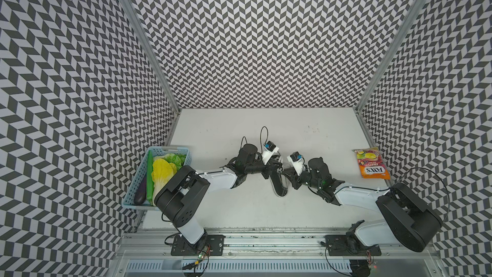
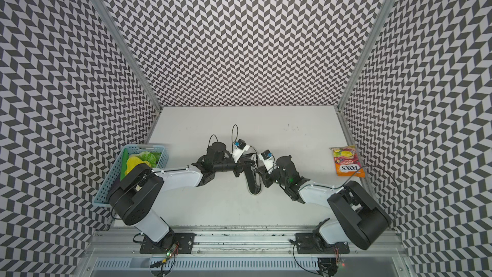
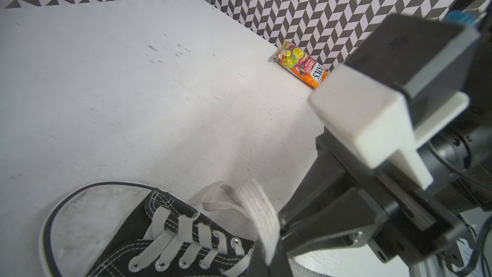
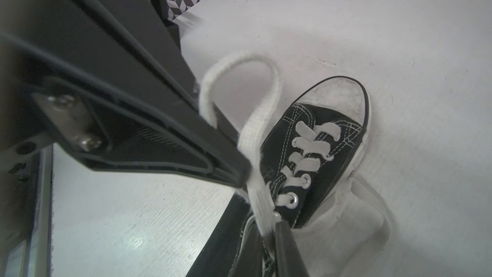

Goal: Tie the shoes
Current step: Cross the shoelace with the shoelace.

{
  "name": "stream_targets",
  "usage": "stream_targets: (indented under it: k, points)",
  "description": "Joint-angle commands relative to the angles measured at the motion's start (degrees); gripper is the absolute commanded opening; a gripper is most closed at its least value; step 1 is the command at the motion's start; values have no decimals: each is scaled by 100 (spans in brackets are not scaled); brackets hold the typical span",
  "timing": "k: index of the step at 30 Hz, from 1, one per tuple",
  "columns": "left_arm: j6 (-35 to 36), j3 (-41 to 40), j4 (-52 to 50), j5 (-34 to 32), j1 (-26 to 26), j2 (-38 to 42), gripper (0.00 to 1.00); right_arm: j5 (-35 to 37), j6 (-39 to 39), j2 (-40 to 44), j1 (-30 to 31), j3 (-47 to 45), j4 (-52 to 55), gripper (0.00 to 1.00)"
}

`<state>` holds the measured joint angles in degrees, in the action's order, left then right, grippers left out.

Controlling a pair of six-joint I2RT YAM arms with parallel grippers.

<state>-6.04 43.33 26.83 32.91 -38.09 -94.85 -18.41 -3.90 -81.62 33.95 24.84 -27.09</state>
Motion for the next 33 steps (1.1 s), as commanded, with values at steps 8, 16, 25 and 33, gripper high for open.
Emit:
stream_targets:
  k: [8, 16, 25, 33]
  points:
    - [154, 156, -199, 84, 203, 104, 77, 1496, 255, 865, 32, 808, 1065, 1]
    - [896, 621, -768, 655, 343, -33, 80, 1500, 1120, 415, 32, 1985, 1732, 2]
    - [1245, 1658, -1295, 1318, 507, -1010, 76, 1333, 1389, 138, 23, 2570, 1815, 2]
    - [741, 1090, -669, 2245, 445, -859, 43, 1398, 1187, -297, -98, 2831, 1751, 2]
